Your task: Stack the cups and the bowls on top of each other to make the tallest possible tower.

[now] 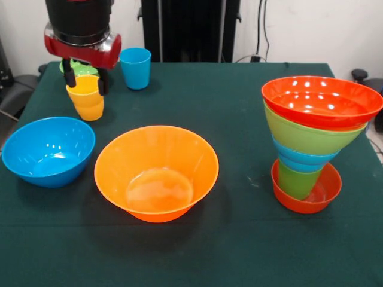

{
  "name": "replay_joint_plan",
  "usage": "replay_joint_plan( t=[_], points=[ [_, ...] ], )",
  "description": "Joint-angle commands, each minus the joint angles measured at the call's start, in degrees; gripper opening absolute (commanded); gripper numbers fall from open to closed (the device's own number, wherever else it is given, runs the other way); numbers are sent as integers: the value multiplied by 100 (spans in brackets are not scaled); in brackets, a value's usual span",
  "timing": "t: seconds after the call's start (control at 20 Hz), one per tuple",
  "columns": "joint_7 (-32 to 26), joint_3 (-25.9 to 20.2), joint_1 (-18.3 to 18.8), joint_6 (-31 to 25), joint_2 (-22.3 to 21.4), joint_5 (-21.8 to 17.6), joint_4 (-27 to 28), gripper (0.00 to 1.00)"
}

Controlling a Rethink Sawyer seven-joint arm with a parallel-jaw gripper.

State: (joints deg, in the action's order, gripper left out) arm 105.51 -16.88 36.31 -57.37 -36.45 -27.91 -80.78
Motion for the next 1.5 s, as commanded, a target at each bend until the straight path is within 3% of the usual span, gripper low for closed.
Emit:
replay_joint_plan(
  t=[0.05, 0.4, 0.7, 1.05, 1.5],
  points=[
    [-1817, -555, -11, 483, 811, -807, 266, 100],
    [-2197, -784, 103, 1410, 1427, -1330, 545, 100],
    [-2376, -1006, 251, 1453, 1695, -1338, 520, 100],
    [-2324, -1089, 199, 1303, 1858, -1508, 908, 100],
    [-2137, -966, 144, 1197, 1705, -1577, 939, 100]
  ],
)
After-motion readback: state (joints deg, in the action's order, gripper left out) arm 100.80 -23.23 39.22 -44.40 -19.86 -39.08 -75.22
